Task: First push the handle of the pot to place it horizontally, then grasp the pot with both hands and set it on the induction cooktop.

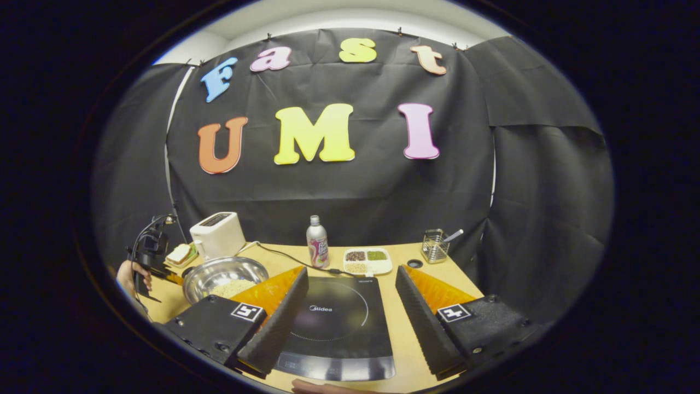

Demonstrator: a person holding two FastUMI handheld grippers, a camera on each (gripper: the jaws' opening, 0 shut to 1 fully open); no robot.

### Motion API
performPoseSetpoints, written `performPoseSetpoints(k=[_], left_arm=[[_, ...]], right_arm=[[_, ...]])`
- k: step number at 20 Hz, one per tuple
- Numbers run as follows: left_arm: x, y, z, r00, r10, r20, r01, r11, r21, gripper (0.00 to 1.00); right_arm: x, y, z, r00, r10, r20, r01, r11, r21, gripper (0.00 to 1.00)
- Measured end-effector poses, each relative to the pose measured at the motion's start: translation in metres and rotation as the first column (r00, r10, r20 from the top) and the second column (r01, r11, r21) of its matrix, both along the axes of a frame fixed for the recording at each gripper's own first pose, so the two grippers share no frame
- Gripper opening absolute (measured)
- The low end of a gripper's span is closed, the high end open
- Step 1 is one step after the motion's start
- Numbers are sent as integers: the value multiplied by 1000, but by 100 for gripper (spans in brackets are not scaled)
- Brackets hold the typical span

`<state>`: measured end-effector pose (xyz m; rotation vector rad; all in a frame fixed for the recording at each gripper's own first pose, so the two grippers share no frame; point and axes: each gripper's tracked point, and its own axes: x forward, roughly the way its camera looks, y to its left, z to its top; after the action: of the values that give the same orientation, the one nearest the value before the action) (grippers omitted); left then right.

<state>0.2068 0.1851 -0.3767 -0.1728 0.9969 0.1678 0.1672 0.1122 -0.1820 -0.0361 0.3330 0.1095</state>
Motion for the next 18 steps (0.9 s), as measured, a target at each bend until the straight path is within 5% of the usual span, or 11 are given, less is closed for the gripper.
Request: performPoseSetpoints(k=[5, 6, 7, 10, 12, 13, 15, 18], left_arm=[[-13, -3, 27, 997, -36, 63, 32, 998, 60, 0], [-14, -6, 33, 996, -39, 79, 34, 997, 62, 11], [-15, -10, 41, 994, -45, 101, 39, 997, 61, 0], [-15, -23, 65, 976, -93, 196, 81, 994, 71, 0], [-18, -32, 81, 957, -131, 257, 113, 990, 86, 47], [-18, -35, 85, 950, -139, 280, 115, 988, 100, 83], [-17, -35, 86, 943, -138, 301, 107, 988, 115, 98], [-7, -35, 78, 939, -114, 324, 88, 992, 95, 97]], right_arm=[[9, 27, -29, 998, 34, -54, -33, 999, 17, 100], [11, 32, -34, 997, 35, -62, -34, 999, 15, 100], [12, 38, -41, 997, 37, -71, -36, 999, 13, 100], [16, 62, -63, 992, 67, -106, -65, 998, 22, 100], [18, 80, -73, 989, 102, -109, -98, 994, 36, 100], [21, 84, -80, 989, 100, -110, -97, 995, 31, 100], [26, 98, -92, 987, 111, -119, -109, 994, 20, 100], [36, 126, -108, 978, 153, -142, -150, 988, 36, 100]])
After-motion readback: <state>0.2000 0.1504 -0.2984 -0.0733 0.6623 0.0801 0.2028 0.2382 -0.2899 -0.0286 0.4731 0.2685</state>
